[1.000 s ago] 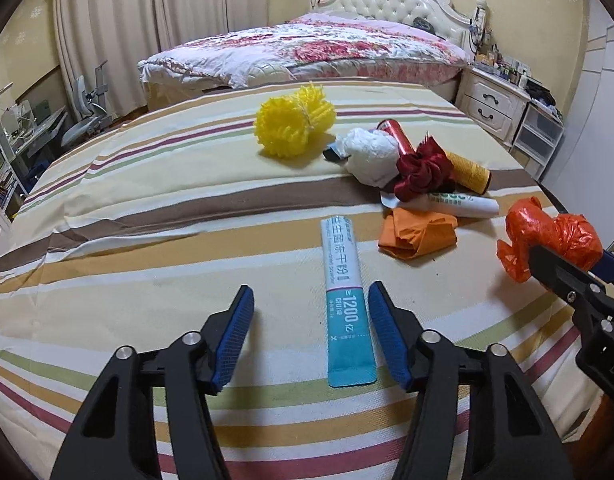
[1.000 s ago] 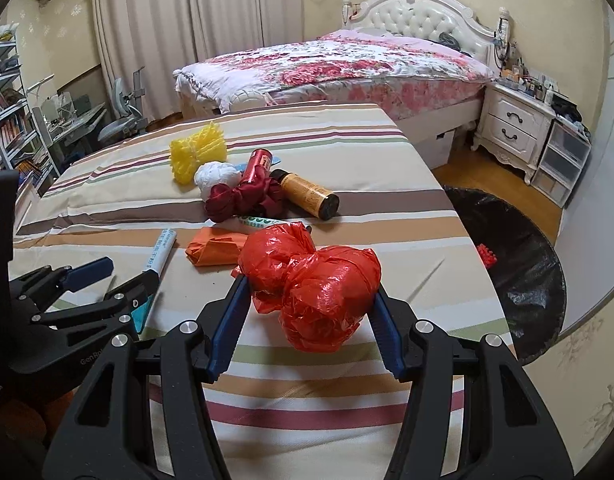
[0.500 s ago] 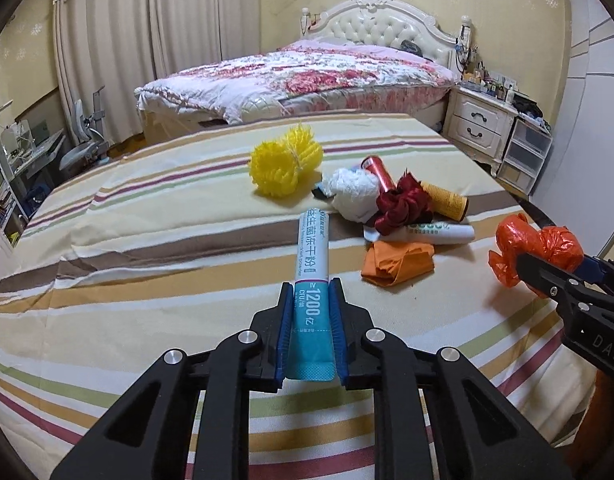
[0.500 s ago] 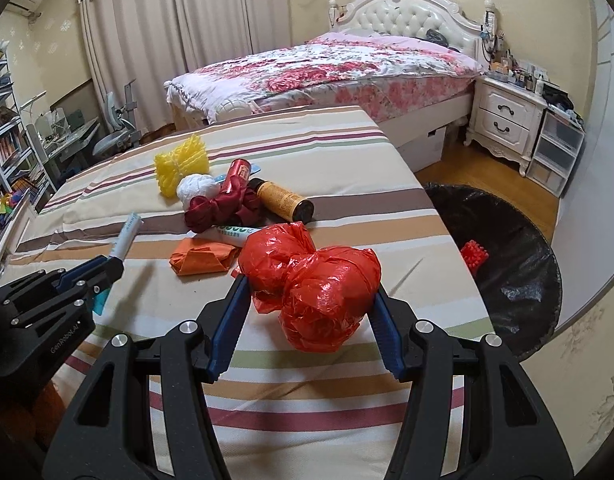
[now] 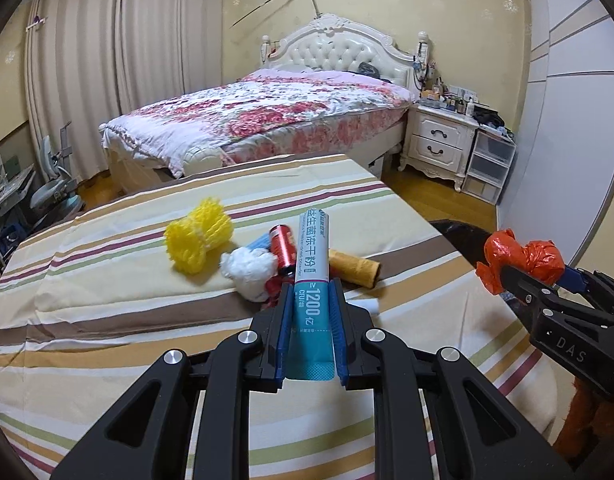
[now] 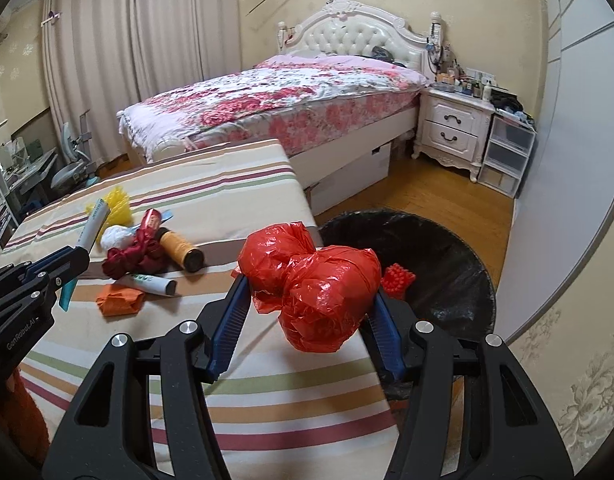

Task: Collect trash
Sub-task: 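Carry the red bag and toothpaste tube to the bin and release both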

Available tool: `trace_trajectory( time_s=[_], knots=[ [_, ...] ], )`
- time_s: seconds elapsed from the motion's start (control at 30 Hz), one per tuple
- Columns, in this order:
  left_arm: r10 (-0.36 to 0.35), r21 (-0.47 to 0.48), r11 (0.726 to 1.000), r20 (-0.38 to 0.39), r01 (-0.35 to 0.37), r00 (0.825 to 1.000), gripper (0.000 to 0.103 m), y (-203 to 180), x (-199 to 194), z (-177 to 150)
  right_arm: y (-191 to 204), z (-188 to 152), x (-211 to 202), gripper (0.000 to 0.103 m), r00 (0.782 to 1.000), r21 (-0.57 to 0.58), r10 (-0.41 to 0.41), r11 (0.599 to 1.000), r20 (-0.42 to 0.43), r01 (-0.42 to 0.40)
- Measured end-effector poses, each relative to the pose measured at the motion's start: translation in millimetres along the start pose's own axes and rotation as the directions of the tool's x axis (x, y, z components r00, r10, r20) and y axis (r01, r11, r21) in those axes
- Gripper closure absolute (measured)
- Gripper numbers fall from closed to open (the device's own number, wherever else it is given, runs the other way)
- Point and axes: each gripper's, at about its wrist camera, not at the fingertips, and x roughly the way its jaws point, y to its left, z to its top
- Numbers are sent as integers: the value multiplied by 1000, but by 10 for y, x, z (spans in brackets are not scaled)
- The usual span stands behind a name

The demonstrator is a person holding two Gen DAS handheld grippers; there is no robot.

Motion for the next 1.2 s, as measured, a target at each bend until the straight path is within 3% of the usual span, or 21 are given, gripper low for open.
trace_trajectory(
  time_s=[0.27, 0.6, 0.93, 1.03, 1.13, 1.2],
  knots=[
    [-62, 64, 996, 6, 61, 998, 84, -522, 239, 208, -407, 106, 151, 46, 994, 48, -112, 993, 16, 111],
    [-100, 141, 985, -10, 100, 995, 83, -1043, 593, 423, -802, 161, 317, 46, 986, 116, -167, 979, -8, 167],
    [-100, 172, 979, -52, 107, 994, 83, -1282, 959, 510, -1033, 188, 443, 45, 981, 157, -192, 969, -20, 193],
    [-98, 170, 979, -73, 110, 992, 77, -1321, 1035, 528, -1085, 198, 484, 41, 981, 169, -194, 966, -22, 195],
    [-91, 172, 980, -65, 101, 994, 51, -1345, 1051, 533, -1118, 199, 518, 39, 979, 181, -201, 962, -24, 202],
    [-84, 178, 980, -51, 92, 995, 47, -1347, 1047, 526, -1134, 200, 522, 38, 978, 189, -206, 960, -25, 207]
  ],
)
